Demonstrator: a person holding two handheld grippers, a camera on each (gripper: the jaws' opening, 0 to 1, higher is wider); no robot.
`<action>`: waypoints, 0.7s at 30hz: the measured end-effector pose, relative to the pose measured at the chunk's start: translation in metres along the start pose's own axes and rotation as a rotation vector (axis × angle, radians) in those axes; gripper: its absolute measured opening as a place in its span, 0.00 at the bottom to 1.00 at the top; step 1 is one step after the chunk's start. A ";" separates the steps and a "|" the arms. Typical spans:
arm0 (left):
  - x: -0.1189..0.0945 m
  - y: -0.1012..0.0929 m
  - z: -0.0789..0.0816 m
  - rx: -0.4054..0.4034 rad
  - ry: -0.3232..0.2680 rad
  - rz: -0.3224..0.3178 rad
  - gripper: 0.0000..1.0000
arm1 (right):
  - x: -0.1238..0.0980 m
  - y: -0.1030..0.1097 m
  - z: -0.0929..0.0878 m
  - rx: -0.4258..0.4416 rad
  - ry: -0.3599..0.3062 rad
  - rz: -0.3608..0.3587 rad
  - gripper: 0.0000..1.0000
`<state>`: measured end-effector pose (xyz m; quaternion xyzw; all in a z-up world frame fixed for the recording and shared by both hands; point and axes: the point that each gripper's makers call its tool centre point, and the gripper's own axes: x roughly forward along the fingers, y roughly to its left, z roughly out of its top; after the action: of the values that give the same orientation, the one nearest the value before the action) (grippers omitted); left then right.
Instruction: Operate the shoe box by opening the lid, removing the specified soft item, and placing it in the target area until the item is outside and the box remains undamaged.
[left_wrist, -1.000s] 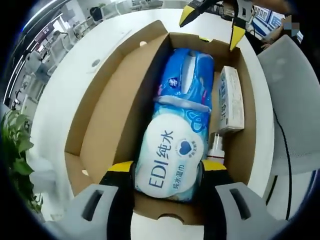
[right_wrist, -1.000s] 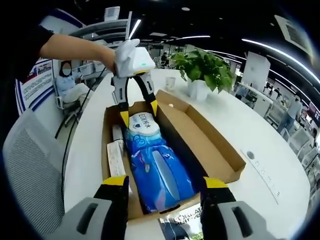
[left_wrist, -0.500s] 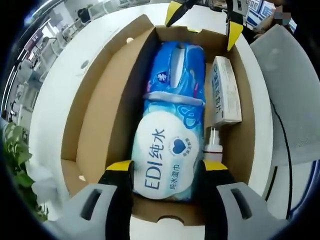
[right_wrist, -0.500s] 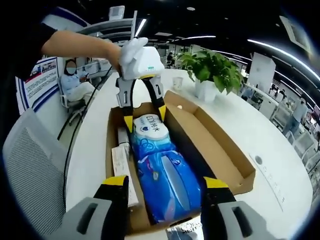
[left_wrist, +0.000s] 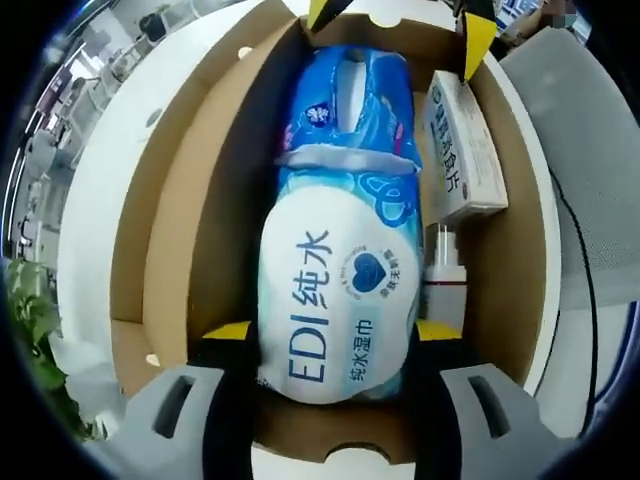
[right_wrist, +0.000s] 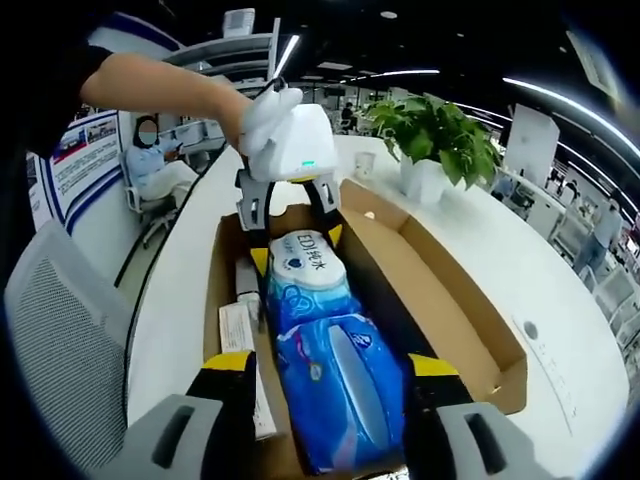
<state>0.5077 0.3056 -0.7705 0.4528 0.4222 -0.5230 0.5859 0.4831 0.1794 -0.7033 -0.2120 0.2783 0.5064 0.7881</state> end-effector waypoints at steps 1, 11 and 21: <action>0.000 0.000 0.000 0.008 0.006 0.000 0.59 | 0.002 0.000 0.001 0.000 -0.002 0.003 0.58; 0.013 0.006 -0.006 0.057 0.027 0.026 0.62 | 0.039 0.010 0.008 -0.021 0.017 0.069 0.60; 0.016 0.006 -0.006 0.050 0.026 0.038 0.62 | 0.073 0.011 0.021 -0.058 0.038 0.105 0.58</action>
<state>0.5150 0.3083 -0.7866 0.4820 0.4081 -0.5160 0.5787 0.5020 0.2460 -0.7355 -0.2294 0.2892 0.5510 0.7485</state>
